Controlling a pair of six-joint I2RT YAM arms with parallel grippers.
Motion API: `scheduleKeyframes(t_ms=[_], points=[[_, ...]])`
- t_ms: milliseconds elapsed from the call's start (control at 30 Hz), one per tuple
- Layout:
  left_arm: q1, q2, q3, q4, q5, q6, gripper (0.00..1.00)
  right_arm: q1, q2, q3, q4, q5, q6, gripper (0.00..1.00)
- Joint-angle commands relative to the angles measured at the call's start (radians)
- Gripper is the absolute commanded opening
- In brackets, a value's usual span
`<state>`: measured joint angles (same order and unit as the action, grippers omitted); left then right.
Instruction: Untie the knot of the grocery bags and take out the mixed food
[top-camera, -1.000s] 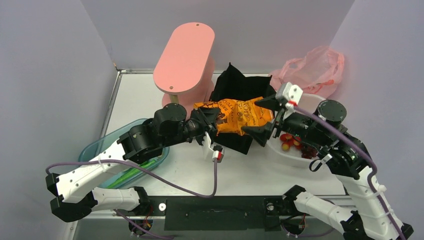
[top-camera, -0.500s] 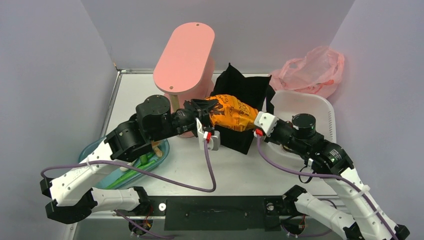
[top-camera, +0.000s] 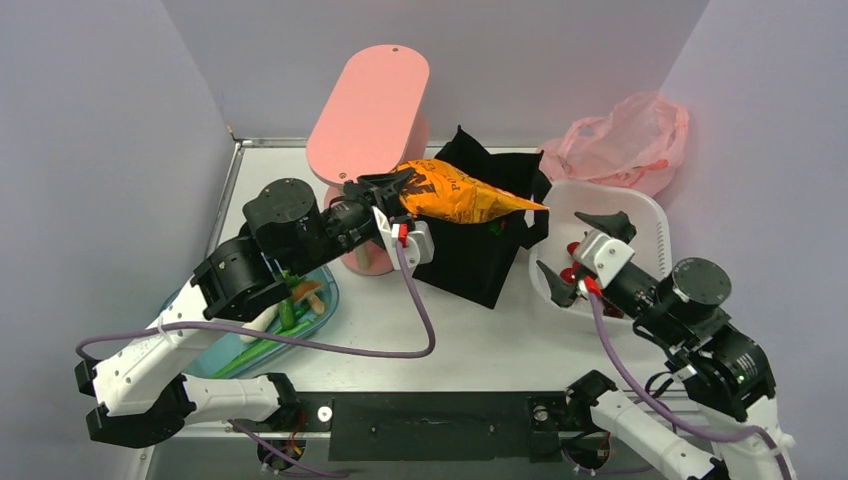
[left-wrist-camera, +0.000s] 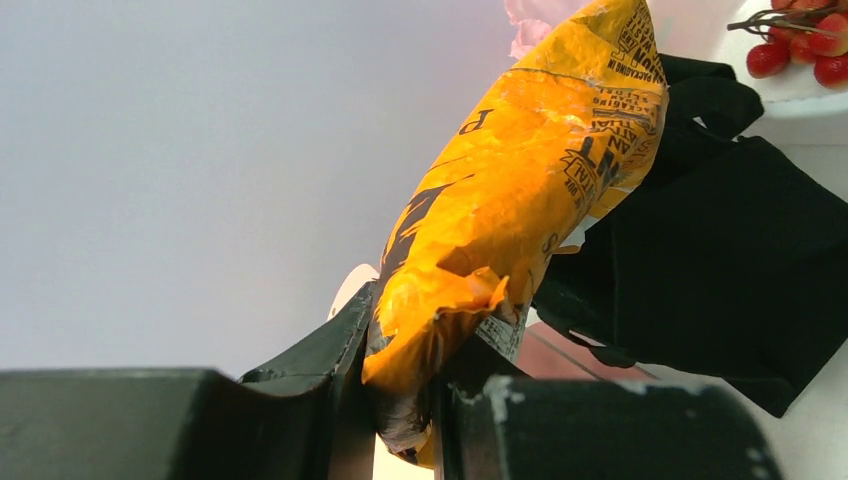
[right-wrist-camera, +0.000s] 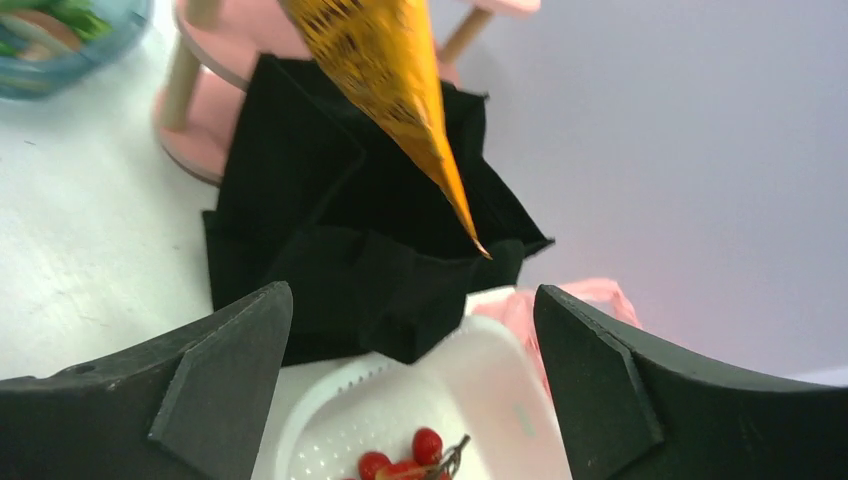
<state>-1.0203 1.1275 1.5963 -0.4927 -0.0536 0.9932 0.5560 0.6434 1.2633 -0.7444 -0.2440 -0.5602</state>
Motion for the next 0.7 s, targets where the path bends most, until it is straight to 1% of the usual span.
scheduleKeyframes(t_ms=[0,67,167,267,367,400,467,500,533,567,600,633,667], points=[[-0.027,0.020,0.076,0.106,-0.047,-0.045,0.00,0.012,0.024,0.070,0.026,-0.202,0.063,0.87],[-0.042,0.030,0.085,0.103,-0.044,-0.052,0.00,0.049,0.081,0.115,0.070,-0.198,0.084,0.87],[-0.065,0.041,0.089,0.104,-0.041,-0.052,0.00,0.213,0.178,0.165,0.125,-0.096,0.030,0.88],[-0.090,0.052,0.095,0.109,-0.037,-0.055,0.00,0.282,0.235,0.182,0.168,-0.041,-0.076,0.89],[-0.107,0.050,0.104,0.106,-0.037,-0.067,0.00,0.338,0.298,0.197,0.180,0.000,-0.139,0.89],[-0.111,0.042,0.104,0.097,-0.017,-0.073,0.00,0.346,0.304,0.187,0.207,0.046,-0.161,0.87],[-0.112,0.010,0.097,0.068,0.053,-0.090,0.00,0.359,0.316,0.164,0.252,0.117,-0.183,0.66],[-0.112,-0.005,0.083,0.052,0.102,-0.110,0.10,0.361,0.317,0.151,0.262,0.151,-0.206,0.46],[-0.112,-0.032,0.077,0.044,0.119,-0.141,0.21,0.361,0.311,0.146,0.277,0.162,-0.219,0.23],[-0.112,-0.040,0.075,0.017,0.123,-0.161,0.37,0.360,0.305,0.134,0.284,0.173,-0.241,0.11],[-0.111,-0.048,0.081,-0.004,0.114,-0.218,0.41,0.356,0.290,0.125,0.298,0.174,-0.249,0.01],[-0.105,-0.048,0.100,-0.053,0.078,-0.256,0.45,0.352,0.283,0.112,0.304,0.170,-0.258,0.00],[-0.095,-0.052,0.104,-0.070,0.051,-0.354,0.45,0.345,0.271,0.108,0.308,0.168,-0.257,0.00]])
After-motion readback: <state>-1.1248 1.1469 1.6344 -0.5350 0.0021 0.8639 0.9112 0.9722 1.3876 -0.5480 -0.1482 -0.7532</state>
